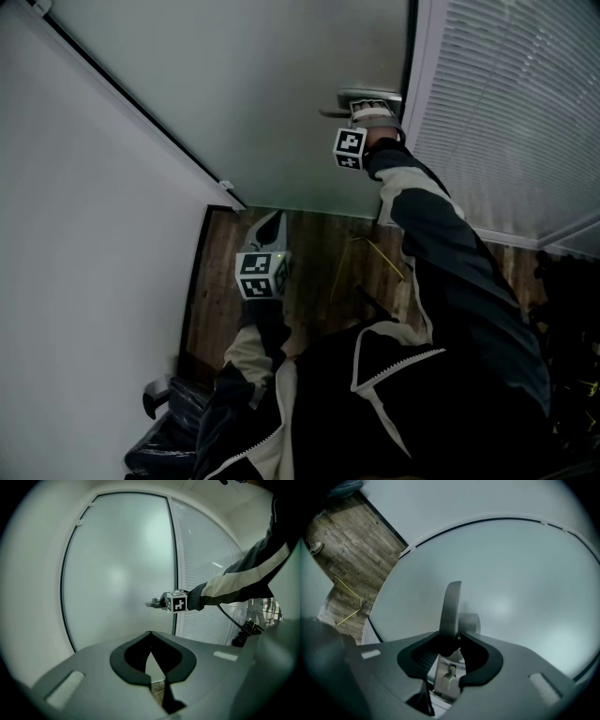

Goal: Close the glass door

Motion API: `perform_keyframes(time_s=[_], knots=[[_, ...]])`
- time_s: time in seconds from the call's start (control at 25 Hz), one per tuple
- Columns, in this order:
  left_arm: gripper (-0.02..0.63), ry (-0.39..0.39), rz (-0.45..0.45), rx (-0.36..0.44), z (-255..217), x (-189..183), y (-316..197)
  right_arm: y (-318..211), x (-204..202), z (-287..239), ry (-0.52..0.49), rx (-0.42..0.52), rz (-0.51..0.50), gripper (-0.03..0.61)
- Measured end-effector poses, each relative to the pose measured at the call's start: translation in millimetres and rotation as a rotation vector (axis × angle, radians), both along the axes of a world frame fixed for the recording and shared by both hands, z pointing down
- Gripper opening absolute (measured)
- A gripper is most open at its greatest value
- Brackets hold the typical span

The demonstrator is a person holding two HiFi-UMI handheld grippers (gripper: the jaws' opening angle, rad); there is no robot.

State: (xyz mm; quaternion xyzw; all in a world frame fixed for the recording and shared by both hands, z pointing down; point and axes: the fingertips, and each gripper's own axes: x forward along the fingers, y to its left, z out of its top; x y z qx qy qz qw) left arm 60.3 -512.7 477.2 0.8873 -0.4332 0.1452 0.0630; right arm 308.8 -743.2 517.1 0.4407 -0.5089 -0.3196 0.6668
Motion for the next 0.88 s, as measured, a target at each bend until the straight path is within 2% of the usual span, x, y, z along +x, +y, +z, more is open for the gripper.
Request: perform_keyframes(time_s=[0.28,0.44,0.56,0.64,0.68,0.72,0.88], knots=[[0.002,-0.007,-0.003,-0.008,10.3,-0.4,-2.5,-2.0,3.5,8.0,-0.015,-0.022,0.002,0.13],[0.002,0.006,0.002,-0.009,2.4,0.3,2.1,5.5,-0.1,6.1,-0.074,-0.048,0.007,0.195],[0.002,0.012,0.0,-0.005,-2.4,-3.9,2.5,17.2,-8.6,-6.9,-0.144,-0.025,-0.008,0.206],[0.002,0.028,-0.004,-0.003,-6.0,-2.9,1.6,30.2,-16.5,-16.3,-0.263,0.003,-0.011,0.207],[0.002,0.039,-0.006,0.0,-8.2,-1.8,0.5,39.0,-22.6,-21.9,-0.36,0.02,-0.009,0.2],[0.002,0.053,-0.01,0.003,-10.1,-0.6,-1.3,49.9,-30.2,-27.9,-0.483,0.036,-0.006,0.186],[0.002,0.109,-0.023,0.015,-16.7,8.2,-15.8,105.2,-65.6,-60.6,-1.051,0.091,-0.006,0.059]])
